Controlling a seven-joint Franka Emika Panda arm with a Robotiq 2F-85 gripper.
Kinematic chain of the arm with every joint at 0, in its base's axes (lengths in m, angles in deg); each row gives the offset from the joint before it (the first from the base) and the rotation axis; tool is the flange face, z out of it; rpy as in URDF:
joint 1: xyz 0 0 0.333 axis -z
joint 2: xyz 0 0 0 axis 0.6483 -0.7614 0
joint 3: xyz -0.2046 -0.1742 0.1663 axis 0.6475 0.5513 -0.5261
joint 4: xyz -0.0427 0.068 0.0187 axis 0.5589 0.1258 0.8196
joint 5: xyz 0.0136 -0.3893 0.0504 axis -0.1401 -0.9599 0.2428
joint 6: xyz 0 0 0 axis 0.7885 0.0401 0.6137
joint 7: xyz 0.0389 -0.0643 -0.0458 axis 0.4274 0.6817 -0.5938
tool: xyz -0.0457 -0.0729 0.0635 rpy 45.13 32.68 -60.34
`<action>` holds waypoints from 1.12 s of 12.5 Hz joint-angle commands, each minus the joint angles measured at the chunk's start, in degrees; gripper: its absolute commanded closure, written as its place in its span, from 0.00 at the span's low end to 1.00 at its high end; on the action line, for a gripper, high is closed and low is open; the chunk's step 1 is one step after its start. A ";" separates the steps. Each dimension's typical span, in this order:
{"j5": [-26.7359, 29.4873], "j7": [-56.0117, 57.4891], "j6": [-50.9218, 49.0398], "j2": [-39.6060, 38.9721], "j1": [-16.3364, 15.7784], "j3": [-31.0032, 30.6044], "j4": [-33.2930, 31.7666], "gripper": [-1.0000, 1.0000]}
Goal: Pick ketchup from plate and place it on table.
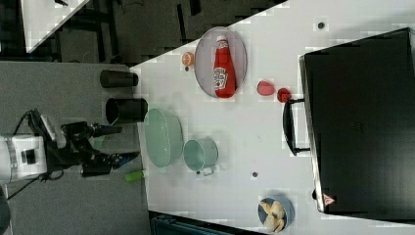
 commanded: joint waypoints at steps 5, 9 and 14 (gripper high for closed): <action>0.30 17.17 5.28 -11.56 -0.56 -0.37 -0.56 0.00; 0.27 17.88 10.61 -18.73 -1.25 -1.63 0.26 0.00; -0.13 22.72 18.91 -27.69 -2.32 -2.40 1.88 0.00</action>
